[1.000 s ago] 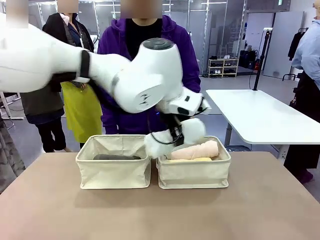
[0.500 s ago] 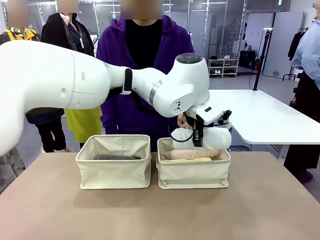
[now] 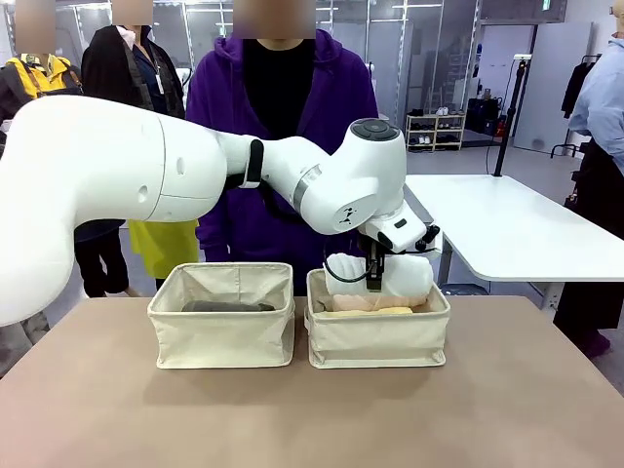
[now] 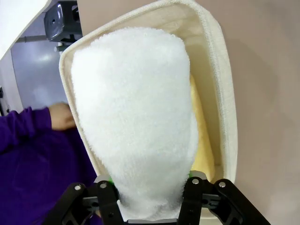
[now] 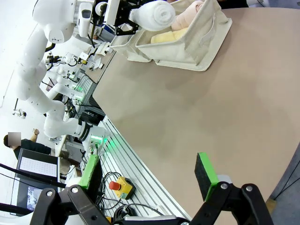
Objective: Divide the towels into two baskets.
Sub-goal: Pick up one hotel-folded towel from the bottom of the table and place it in the Fabric basket indicated by the person.
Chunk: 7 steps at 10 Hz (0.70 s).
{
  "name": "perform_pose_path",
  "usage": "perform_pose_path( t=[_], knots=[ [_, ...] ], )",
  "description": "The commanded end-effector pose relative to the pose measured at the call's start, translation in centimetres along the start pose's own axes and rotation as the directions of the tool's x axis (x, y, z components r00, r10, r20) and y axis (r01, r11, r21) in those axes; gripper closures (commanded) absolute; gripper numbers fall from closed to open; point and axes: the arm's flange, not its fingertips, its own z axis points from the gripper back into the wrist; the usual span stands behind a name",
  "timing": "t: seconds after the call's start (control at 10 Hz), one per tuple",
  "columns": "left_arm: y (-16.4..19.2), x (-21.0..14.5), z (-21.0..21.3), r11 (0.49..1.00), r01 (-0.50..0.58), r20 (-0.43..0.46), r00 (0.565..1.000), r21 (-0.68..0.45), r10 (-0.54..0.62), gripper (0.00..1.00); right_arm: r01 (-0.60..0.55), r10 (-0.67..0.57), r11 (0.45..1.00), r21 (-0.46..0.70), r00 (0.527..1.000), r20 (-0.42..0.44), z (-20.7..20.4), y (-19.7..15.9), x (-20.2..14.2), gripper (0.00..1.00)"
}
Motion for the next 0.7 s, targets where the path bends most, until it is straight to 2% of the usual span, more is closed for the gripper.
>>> perform_pose_path(
  t=[0.0, 0.1, 0.2, 0.6],
  knots=[
    [-0.22, 0.50, 0.37, 1.000, -0.009, -0.024, 1.000, -0.001, 0.009, 0.03, 0.011, -0.011, 1.000, 0.007, 1.000, 0.015, 0.04, 0.49, 0.02, 0.00],
    [-0.11, 0.38, 0.32, 1.000, -0.029, -0.029, 0.999, 0.001, 0.029, 0.18, 0.011, -0.011, 1.000, 0.007, 1.000, 0.015, 0.04, 0.49, 0.02, 0.00],
    [-0.11, 0.27, 0.16, 0.999, -0.042, -0.040, 0.998, 0.005, 0.042, 0.00, 0.011, -0.011, 1.000, 0.007, 1.000, 0.015, 0.04, 0.49, 0.02, 0.00],
    [-0.34, 0.11, 0.52, 0.996, -0.084, -0.057, 0.995, 0.018, 0.085, 0.00, 0.011, -0.011, 1.000, 0.007, 1.000, 0.015, 0.04, 0.49, 0.02, 0.00]
  ],
)
